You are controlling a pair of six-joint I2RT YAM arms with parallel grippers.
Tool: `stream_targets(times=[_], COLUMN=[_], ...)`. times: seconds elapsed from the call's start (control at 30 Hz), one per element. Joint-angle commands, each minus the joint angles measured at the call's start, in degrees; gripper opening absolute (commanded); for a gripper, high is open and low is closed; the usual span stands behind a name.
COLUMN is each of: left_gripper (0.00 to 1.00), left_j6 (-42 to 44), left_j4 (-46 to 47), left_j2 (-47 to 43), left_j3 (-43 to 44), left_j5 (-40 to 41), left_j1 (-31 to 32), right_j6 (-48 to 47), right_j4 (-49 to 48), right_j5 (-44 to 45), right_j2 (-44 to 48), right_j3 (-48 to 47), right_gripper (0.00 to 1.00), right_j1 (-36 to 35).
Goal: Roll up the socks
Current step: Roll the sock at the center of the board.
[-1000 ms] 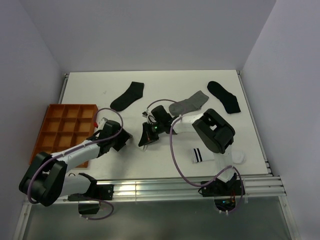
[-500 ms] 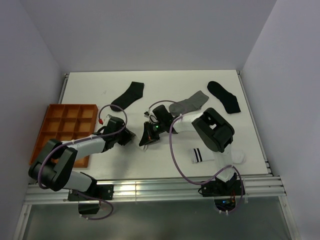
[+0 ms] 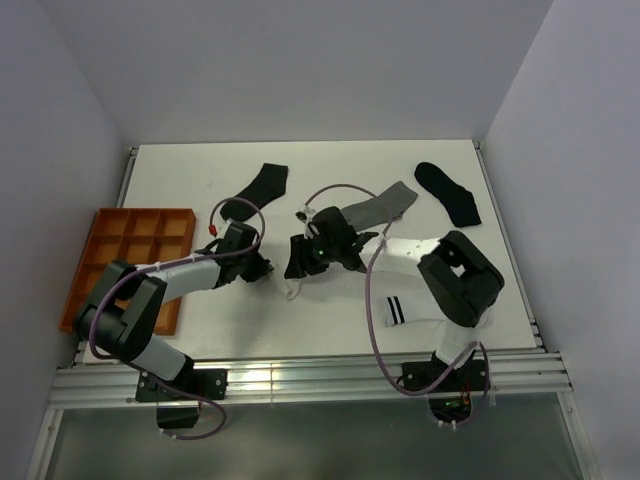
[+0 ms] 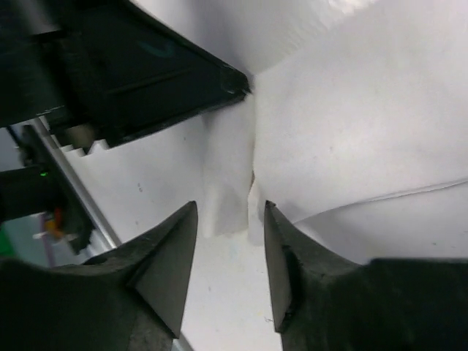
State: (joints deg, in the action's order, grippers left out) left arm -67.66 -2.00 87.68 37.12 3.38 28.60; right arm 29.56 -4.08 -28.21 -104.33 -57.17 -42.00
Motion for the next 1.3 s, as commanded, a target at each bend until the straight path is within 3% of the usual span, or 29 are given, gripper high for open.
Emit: stream_targets(times=[0.0,0.13,0.37,0.93,1.17,1.23,1.27], left_gripper=[0.11,0.11,0.11,0.11,0.12,0.13,0.14], left_j6=[6.31,8.24,9.65,10.53,10.53,10.62,10.62], left_j4=[-15.05,-16.45,-17.33,-18.04,-18.04,-17.86,-17.78], left_j2=[4.16,4.52,6.45,8.47,8.65,8.82,8.91], left_j3=[-0.3,2.16,3.92,5.59,5.59,5.5,5.5], left_j5=[2.16,1.99,0.58,-0.04,-0.3,-0.48,-0.82], left_j1=[0.4,0.4,0.49,0.4,0.4,0.4,0.4], right_j6=[-8.97,-15.49,-21.91,-26.4,-27.98,-28.24,-28.5], right_j4=[-2.25,-3.48,-6.29,-8.67,-8.05,-8.4,-8.67], right_j5=[13.15,26.93,41.01,50.09,56.32,58.08,58.7], right_j2=[7.56,10.29,7.13,-0.69,-4.47,-5.26,-5.35], right_j3=[2.05,3.03,2.68,1.62,0.65,0.57,1.0], right_gripper=[0.5,0.53,0.54,0.53,0.42,0.36,0.27], right_j1=[-3.61,-9.32,-17.67,-26.38,-27.96,-28.05,-28.14])
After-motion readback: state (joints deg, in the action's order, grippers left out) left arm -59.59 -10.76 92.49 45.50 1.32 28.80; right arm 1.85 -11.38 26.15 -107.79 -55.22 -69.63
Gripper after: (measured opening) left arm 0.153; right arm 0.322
